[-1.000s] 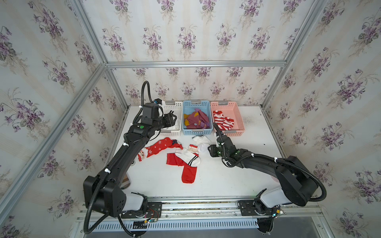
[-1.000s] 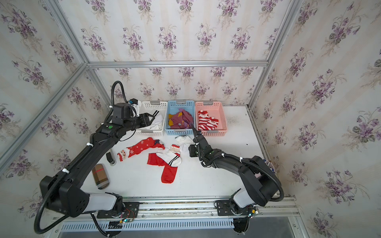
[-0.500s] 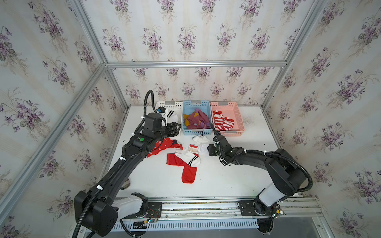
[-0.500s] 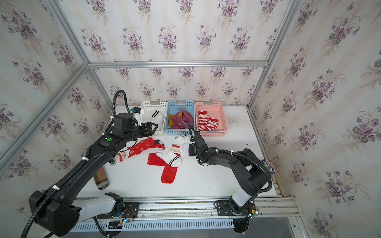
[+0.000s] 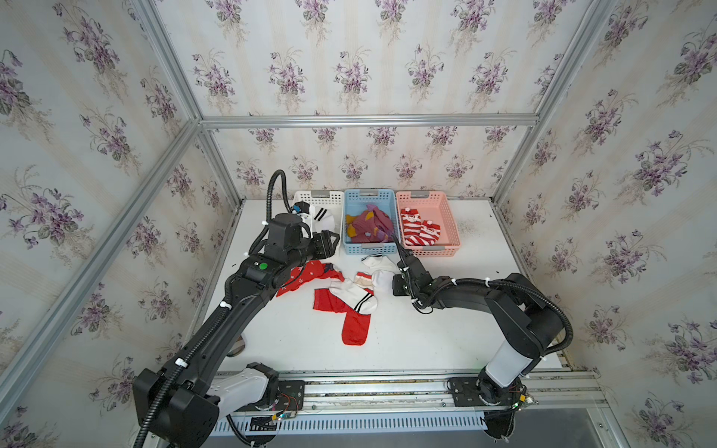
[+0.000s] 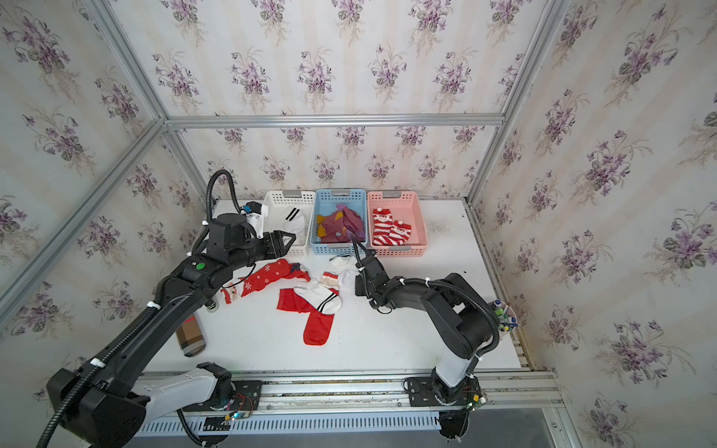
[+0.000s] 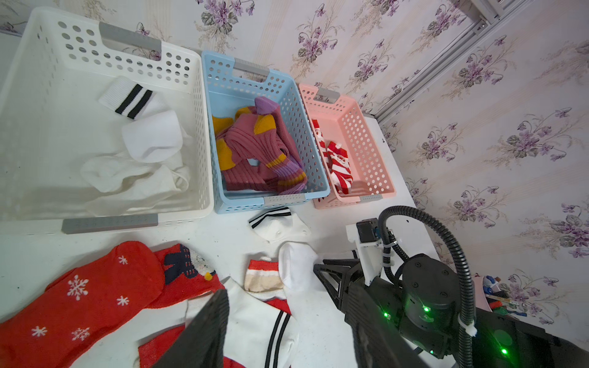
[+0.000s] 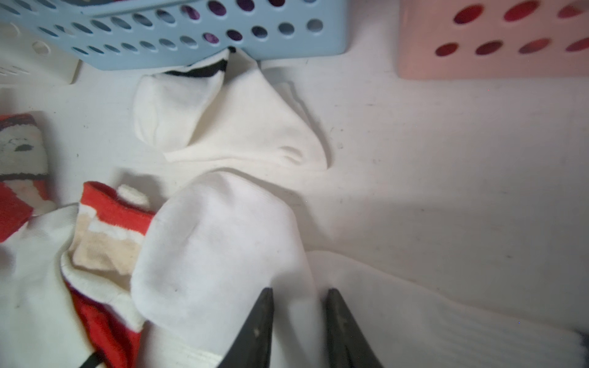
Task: Sort the socks into the basket by color
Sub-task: Pick up the sock at the center of the board.
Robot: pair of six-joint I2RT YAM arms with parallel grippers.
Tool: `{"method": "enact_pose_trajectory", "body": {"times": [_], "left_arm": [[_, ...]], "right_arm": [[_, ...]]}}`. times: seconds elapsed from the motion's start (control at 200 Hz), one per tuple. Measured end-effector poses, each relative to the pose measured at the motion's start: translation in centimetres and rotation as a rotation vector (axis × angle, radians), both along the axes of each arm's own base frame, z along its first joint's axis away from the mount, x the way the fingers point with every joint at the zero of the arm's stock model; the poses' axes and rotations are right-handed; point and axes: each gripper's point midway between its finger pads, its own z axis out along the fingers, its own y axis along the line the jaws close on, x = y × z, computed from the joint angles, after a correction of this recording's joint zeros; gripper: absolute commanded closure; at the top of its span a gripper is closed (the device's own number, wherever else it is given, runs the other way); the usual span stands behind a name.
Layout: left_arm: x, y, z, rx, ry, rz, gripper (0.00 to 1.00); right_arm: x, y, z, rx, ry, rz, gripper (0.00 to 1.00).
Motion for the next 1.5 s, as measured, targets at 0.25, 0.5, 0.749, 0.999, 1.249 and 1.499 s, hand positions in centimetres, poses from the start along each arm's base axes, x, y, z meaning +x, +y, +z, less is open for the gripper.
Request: {"method": "enact_pose_trajectory", "body": {"times": [0.25, 0.5, 0.749, 0.999, 1.249, 1.499], "left_arm": [[0.0, 0.5, -0.4, 0.022, 0.008, 0.020, 0.38], [-0.1, 0.7, -0.5, 0.028, 0.009, 0.027, 0.38], [-0.5, 0.8, -0.2, 0.029, -0.001, 0.024, 0.37], [-0.9, 1.0, 0.2, 0.026, -0.016, 0.027, 0.37], [-1.2, 1.3, 0.3, 0.028, -0.023, 0.034, 0.36], [-1.6, 1.4, 0.3, 0.026, -0.026, 0.034, 0.36]], "right_arm": [[0.3, 0.1, 0.7, 0.005, -0.017, -0.003, 0.88], [0.4, 0.2, 1.8, 0.007, -0.033, 0.009, 0.98], [1.0, 1.1, 5.9, 0.049, -0.096, 0.023, 1.00], [1.3, 2.8, 13.9, 0.135, -0.228, 0.089, 1.00], [0.7, 4.6, 22.8, 0.269, -0.369, 0.176, 1.00], [0.4, 5.7, 27.8, 0.337, -0.454, 0.238, 1.00]]}}
